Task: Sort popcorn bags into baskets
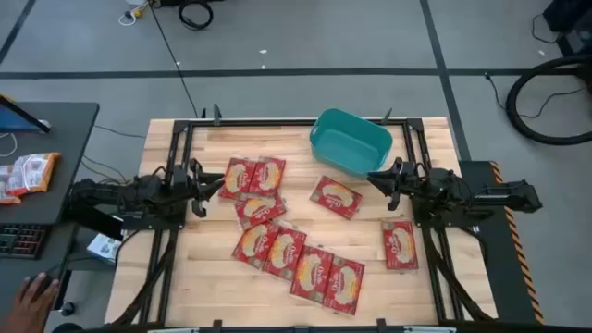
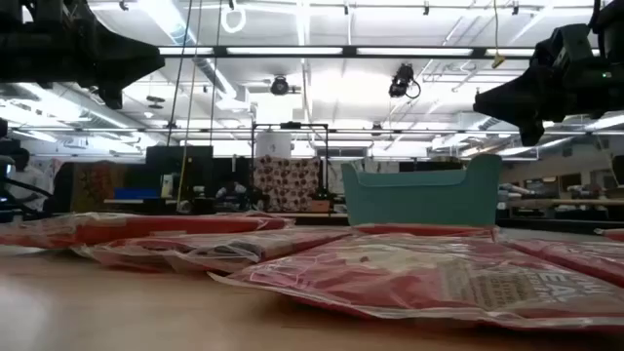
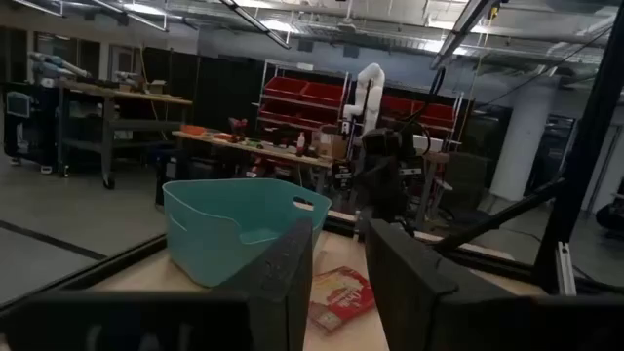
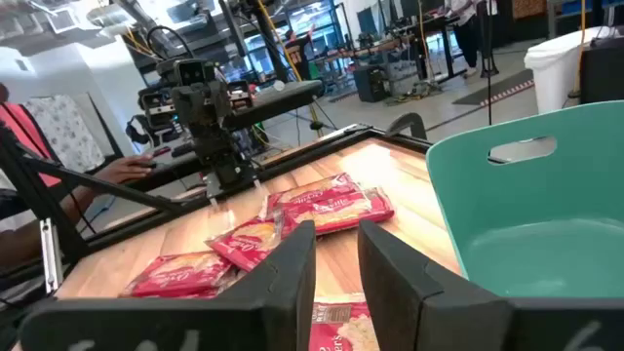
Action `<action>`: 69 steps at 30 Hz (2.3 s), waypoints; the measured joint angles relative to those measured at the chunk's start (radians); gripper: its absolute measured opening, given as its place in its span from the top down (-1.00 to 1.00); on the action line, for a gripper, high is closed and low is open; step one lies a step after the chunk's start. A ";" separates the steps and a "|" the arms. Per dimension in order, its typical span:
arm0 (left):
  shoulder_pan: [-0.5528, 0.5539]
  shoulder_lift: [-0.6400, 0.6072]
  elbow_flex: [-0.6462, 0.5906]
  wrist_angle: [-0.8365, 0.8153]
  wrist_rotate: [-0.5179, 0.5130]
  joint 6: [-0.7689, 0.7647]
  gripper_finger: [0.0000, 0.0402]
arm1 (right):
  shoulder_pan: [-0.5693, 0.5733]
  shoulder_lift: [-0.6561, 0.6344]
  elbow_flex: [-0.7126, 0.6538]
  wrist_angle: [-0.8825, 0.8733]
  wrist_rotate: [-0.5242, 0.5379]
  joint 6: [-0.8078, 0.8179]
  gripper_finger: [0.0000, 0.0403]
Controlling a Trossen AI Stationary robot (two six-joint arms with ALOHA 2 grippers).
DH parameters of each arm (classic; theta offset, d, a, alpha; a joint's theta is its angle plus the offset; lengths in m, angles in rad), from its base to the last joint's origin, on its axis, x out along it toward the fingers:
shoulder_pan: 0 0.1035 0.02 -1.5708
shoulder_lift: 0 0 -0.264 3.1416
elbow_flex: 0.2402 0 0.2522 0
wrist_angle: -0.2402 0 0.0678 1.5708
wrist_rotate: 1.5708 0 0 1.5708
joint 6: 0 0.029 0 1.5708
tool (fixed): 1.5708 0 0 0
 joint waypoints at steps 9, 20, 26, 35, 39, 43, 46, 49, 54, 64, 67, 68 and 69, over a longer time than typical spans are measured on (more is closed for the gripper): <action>0.000 0.000 0.000 0.000 0.000 0.000 0.49 | 0.000 0.000 0.000 0.000 0.000 0.000 0.57; 0.000 0.000 0.000 0.000 0.000 0.000 0.49 | 0.000 0.000 0.000 0.000 0.000 0.000 0.57; 0.000 0.000 0.000 0.000 0.000 0.000 0.49 | 0.000 0.000 0.000 0.000 0.000 0.000 0.57; 0.000 0.000 0.000 0.000 0.000 0.000 0.49 | 0.000 0.000 0.000 0.000 0.000 0.000 0.57; 0.000 0.000 0.000 0.000 0.000 0.000 0.49 | 0.000 0.000 0.000 0.000 0.000 0.000 0.57; 0.000 0.000 0.000 0.000 0.000 0.000 0.49 | 0.000 0.000 0.000 0.000 0.000 0.000 0.57; 0.000 0.000 0.000 0.000 0.000 0.000 0.49 | 0.000 0.000 0.000 0.000 0.000 0.000 0.57; 0.000 0.000 0.000 0.000 0.000 0.000 0.49 | 0.000 0.000 0.000 0.000 0.000 0.000 0.57; 0.000 0.000 0.000 0.000 0.000 0.000 0.49 | 0.000 0.000 0.000 0.000 0.000 0.000 0.57; 0.001 0.000 0.000 0.187 -0.009 -0.018 0.49 | 0.000 0.000 0.000 0.000 0.000 0.000 0.57; 0.001 0.000 0.000 0.188 0.000 -0.032 0.49 | 0.000 0.000 0.000 0.000 0.000 0.000 0.57; 0.001 0.000 0.000 0.184 0.024 -0.043 0.49 | 0.000 0.000 0.000 0.000 0.000 0.000 0.57; 0.001 0.000 0.000 0.179 0.064 -0.057 0.49 | 0.000 0.000 0.000 0.000 0.000 0.000 0.57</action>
